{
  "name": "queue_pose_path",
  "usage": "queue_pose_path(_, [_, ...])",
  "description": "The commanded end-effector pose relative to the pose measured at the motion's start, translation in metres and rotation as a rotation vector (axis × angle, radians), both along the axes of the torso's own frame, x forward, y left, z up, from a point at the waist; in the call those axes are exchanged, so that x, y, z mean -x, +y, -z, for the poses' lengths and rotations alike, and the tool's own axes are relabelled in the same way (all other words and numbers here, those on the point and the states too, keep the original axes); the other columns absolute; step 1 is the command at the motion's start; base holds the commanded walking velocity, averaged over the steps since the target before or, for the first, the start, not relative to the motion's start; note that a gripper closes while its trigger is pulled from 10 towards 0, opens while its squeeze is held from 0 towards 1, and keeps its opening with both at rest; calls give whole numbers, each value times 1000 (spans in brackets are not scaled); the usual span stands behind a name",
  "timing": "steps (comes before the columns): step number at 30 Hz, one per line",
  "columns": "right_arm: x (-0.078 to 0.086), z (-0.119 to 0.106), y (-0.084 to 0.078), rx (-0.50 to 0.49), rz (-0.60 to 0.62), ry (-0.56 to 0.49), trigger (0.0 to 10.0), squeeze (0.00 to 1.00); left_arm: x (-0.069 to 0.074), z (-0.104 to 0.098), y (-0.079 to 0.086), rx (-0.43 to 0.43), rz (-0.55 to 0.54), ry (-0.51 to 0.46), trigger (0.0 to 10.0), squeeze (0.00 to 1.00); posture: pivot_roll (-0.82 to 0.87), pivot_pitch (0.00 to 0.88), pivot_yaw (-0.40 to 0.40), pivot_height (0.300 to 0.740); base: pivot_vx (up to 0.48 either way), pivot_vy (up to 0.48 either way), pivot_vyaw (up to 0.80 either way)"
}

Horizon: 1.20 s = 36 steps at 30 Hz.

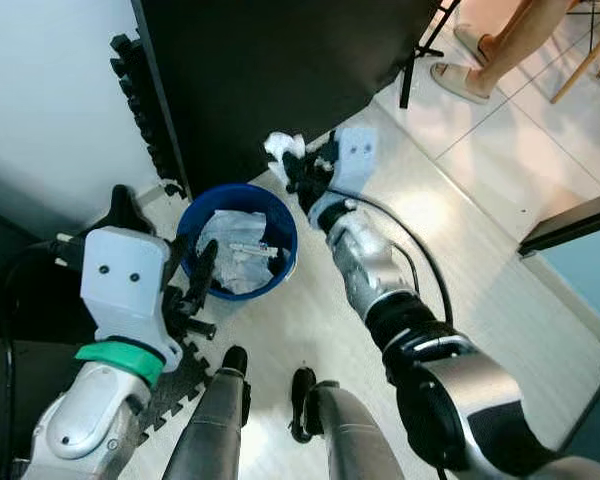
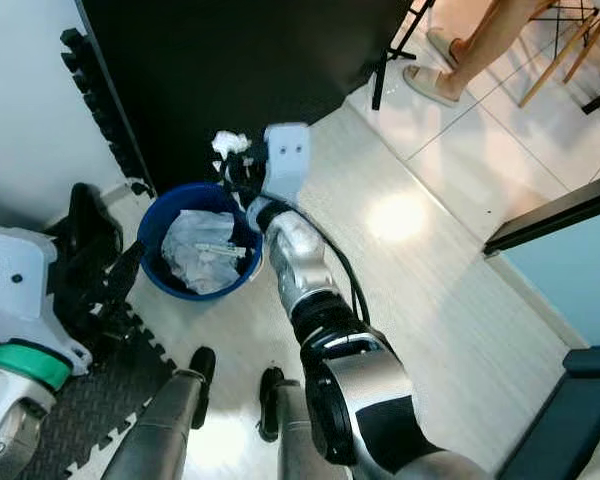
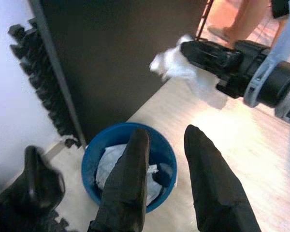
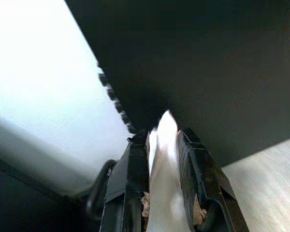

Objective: Clean up the room

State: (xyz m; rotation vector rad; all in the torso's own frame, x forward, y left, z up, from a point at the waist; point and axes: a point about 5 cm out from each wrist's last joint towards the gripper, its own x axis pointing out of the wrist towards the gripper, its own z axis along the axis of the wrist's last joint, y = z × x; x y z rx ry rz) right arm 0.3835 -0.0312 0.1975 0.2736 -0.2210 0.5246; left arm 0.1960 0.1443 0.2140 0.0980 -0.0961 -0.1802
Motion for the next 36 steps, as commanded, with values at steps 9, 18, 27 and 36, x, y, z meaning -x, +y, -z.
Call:
queue_pose_path(9, [7,24,-9,6,-16,29,10000,0,-27,1,-8,-9,41,-2,10000,0,138,297,-73,737,0,0,0])
queue_pose_path(18, [21,56,-31,57,-79,61,10000,0,-47,-1,-14,-14,68,-28,10000,0,110,224,-56,737,0,0,0])
queue_pose_path(27, [28,68,-26,82,-94,76,10000,0,-60,-2,-15,-35,83,-46,10000,0,126,186,-42,737,0,0,0])
queue_pose_path(36, [29,55,-71,123,160,-36,10000,0,-69,19,-8,-78,35,18,10000,0,75,149,-13,737,0,0,0])
